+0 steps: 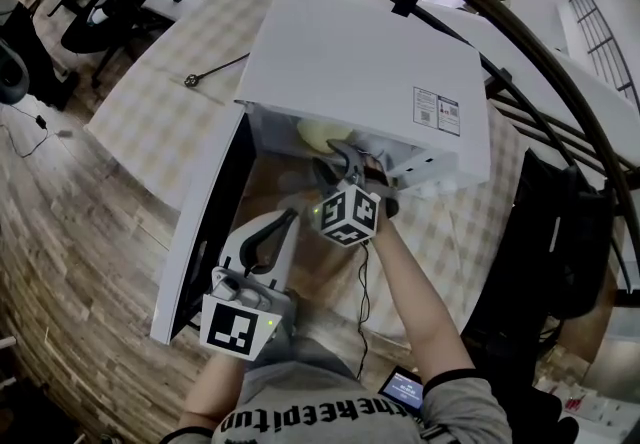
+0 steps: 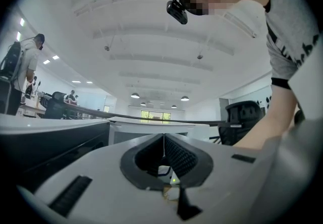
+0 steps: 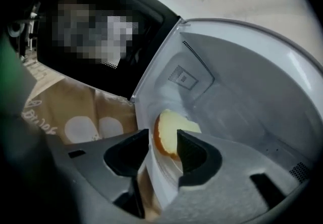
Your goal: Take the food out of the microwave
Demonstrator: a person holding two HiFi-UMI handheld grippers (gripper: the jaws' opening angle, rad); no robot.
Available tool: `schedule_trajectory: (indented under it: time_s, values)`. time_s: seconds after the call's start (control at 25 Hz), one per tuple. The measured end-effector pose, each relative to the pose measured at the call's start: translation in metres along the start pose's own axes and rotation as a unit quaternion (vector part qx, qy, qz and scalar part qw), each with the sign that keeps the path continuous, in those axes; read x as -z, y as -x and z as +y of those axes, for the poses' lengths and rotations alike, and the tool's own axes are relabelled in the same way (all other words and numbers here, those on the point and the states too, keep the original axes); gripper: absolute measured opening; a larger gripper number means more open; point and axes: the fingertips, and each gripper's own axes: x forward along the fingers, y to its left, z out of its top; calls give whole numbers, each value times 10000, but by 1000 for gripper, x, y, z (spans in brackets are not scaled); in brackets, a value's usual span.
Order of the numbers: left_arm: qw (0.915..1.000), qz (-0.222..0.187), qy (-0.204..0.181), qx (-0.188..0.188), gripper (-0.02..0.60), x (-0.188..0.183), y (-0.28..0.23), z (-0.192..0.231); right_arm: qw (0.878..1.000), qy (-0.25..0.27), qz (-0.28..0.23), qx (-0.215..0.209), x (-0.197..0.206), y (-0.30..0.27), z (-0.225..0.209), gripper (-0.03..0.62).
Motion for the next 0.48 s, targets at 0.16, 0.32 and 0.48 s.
schedule_trajectory:
  time_s: [0.16, 0.32, 0.48]
  values:
    - [10000, 29, -4, -20, 11, 1, 0, 4, 9999, 101, 82, -25, 2, -10, -1, 179]
    - [10000, 46, -6, -30, 11, 1, -1, 7, 9997, 168, 148, -100, 4, -17, 0, 179]
    - [10000, 33, 20, -41, 11, 0, -2, 9, 9997, 199, 124, -116, 4, -19, 1, 172]
